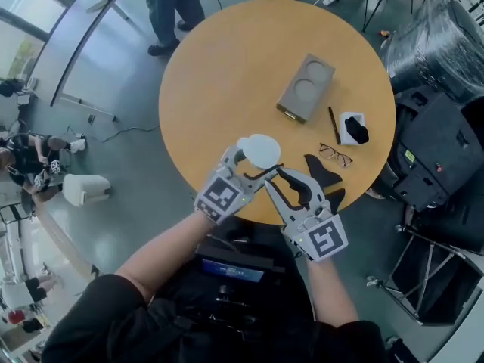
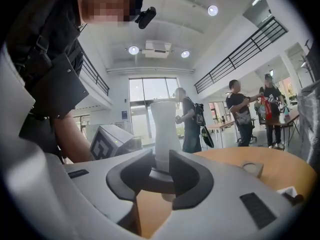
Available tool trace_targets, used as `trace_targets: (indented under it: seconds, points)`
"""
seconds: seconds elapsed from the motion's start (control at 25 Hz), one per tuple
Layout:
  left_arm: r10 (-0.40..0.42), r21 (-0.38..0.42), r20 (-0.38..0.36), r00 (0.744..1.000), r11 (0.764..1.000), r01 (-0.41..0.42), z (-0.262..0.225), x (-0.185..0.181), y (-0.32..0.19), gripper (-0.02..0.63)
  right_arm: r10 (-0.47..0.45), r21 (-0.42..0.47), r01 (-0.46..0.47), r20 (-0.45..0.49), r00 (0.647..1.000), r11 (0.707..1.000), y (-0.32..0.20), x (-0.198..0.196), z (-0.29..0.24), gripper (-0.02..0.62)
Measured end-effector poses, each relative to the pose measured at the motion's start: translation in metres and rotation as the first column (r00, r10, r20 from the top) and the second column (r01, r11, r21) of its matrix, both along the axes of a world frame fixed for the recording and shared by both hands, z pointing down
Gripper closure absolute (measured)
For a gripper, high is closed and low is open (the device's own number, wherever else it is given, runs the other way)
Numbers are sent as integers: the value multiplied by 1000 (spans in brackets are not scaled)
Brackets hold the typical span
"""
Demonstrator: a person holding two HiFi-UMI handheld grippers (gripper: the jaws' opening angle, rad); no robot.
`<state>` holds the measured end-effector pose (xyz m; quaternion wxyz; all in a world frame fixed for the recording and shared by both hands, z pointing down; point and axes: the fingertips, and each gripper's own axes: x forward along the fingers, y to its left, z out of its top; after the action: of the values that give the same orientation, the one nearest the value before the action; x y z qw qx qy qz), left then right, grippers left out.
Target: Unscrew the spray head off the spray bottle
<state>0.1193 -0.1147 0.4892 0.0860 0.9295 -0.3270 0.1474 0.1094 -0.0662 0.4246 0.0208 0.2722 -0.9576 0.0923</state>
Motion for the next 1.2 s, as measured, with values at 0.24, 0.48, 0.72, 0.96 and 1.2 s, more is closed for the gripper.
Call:
trace_targets:
  seconds: [0.24,0.48,0.72,0.96,1.2]
  points:
    - [37,-21,34,999,999,-36,-38,1,27,301,38,32,-39,31,999,999,9,1,-48,432]
    - [97,-52,27,995,994,-96,-61,-2,43,301,91,22,-92,37,995,995,1,-14,-83,256]
    - [147,-41,27,989,988,-146,-85,-23,46,301,106,41,-107,33,994,993,-11,-58,-112,253]
    - [191,-15,52,980,982,-191,-95,-49,59,301,162,55,-163,22,987,985,-15,-90,-131,283]
    - [225,-27,44,973,974,-224,-94,-68,71,301,134,106,-133,7,991,985,0,-115,-137,400]
